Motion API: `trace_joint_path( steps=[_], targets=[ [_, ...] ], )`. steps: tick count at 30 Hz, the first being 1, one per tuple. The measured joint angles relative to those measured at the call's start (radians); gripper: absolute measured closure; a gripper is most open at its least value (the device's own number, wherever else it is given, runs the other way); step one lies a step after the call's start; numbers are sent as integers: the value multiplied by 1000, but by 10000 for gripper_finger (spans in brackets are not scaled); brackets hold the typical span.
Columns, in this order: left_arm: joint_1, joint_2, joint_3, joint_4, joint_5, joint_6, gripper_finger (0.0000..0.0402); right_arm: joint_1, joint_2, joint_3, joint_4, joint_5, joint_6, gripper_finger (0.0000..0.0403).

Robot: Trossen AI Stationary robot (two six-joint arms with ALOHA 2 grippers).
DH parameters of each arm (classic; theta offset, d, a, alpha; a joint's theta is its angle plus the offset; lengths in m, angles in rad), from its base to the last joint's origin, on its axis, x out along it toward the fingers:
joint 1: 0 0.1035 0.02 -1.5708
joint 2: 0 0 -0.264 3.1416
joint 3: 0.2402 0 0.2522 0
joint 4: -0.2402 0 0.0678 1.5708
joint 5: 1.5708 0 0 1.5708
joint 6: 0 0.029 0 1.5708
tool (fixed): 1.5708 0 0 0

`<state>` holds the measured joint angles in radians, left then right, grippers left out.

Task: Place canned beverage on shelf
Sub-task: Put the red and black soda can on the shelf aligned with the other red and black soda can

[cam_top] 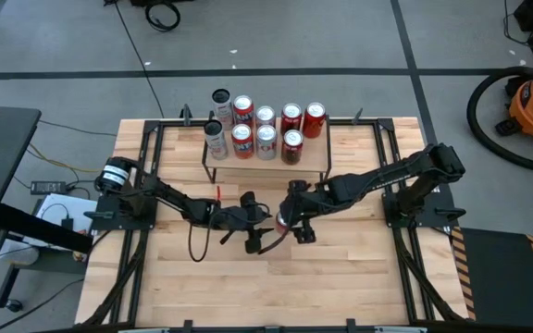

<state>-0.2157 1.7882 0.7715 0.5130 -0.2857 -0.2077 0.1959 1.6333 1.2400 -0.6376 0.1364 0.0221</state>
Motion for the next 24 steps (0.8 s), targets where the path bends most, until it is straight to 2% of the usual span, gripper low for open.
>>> trace_joint_path(
  steps=[10,19,24],
  targets=[
    [0,0,0,11,-11,1,189,0,77,1,89,-41,0,25],
    [0,0,-1,6,-11,1,189,-4,142,0,98,-15,-8,26],
    [0,0,-1,-1,-12,2,189,-9,151,-1,95,-19,-7,49]
  ],
)
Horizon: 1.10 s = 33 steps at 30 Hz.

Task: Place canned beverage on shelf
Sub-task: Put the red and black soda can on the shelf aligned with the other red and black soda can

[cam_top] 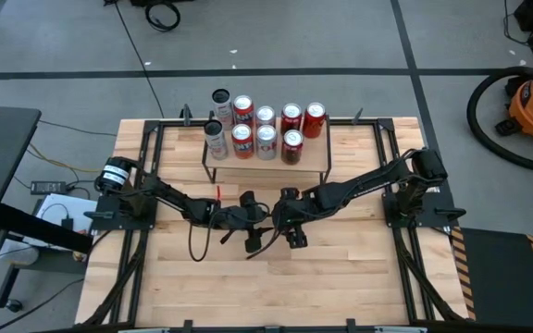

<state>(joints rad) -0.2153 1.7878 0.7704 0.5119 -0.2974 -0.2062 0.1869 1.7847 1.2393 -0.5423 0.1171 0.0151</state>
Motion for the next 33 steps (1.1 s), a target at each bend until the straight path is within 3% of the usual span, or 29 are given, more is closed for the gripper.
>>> trace_joint_path(
  steps=[6,10,16,21,28,33],
  targets=[
    [0,0,0,-13,0,0,189,-17,-8,-10,-6,-23,-4,96],
    [0,0,0,-16,0,0,189,-21,-66,-14,-88,-18,-12,96],
    [0,0,0,-16,-1,2,189,-23,-201,44,-244,84,-1,86],
    [0,0,0,-16,-4,2,189,-48,-330,59,-284,97,13,85],
    [0,0,0,-12,-4,7,189,-157,-445,57,-343,99,-31,84],
    [12,0,0,1,-4,12,189,-276,-447,104,-426,55,-87,84]
  ],
)
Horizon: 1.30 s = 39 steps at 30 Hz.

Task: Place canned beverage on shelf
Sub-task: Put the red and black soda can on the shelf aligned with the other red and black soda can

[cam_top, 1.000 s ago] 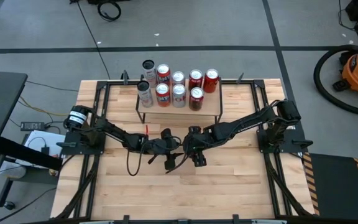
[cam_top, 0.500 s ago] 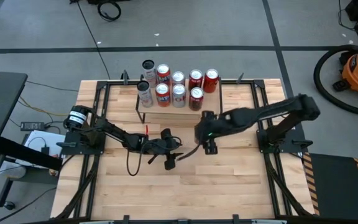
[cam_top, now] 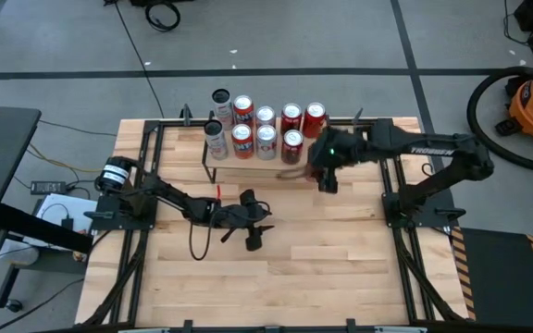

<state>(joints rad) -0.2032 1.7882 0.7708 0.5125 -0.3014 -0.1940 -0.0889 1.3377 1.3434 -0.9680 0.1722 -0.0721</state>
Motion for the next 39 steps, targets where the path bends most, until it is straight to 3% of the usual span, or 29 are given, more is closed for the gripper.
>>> trace_joint_path(
  steps=[8,19,22,39],
  targets=[
    [11,0,0,-1,0,0,189,-145,89,176,-102,-58,-118,84],
    [-3,0,0,-8,0,-1,189,-287,170,184,-97,-146,-211,84],
    [-3,0,0,-8,0,-1,189,-303,175,185,-75,-191,-218,84],
    [-4,0,0,-8,1,-6,189,-325,173,183,-108,-174,-234,81]
  ],
)
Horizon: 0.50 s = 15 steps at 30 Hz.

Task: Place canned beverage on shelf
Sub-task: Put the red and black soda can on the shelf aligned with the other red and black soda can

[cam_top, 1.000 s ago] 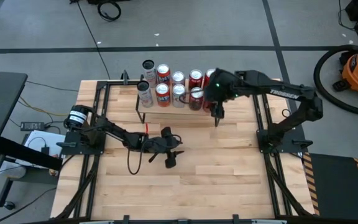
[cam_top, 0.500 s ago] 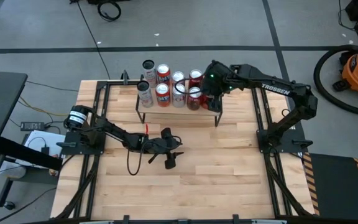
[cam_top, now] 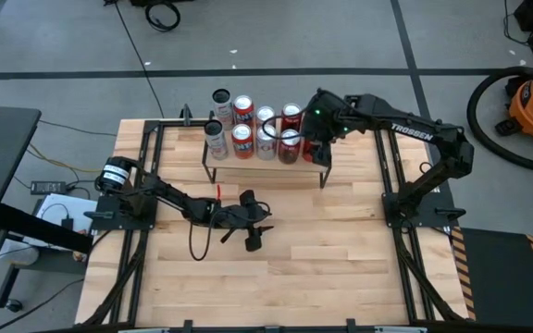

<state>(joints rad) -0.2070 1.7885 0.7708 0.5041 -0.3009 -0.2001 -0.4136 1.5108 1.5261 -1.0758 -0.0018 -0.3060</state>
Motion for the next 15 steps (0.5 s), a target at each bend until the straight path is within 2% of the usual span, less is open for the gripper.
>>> trace_joint_path(
  steps=[4,10,15],
  targets=[
    [0,0,0,0,0,0,189,-10,0,-2,-3,-6,-3,65],
    [0,0,0,0,0,0,189,-10,5,8,-27,24,-12,14],
    [0,0,0,0,0,2,189,-3,4,74,-54,29,0,10]
  ],
)
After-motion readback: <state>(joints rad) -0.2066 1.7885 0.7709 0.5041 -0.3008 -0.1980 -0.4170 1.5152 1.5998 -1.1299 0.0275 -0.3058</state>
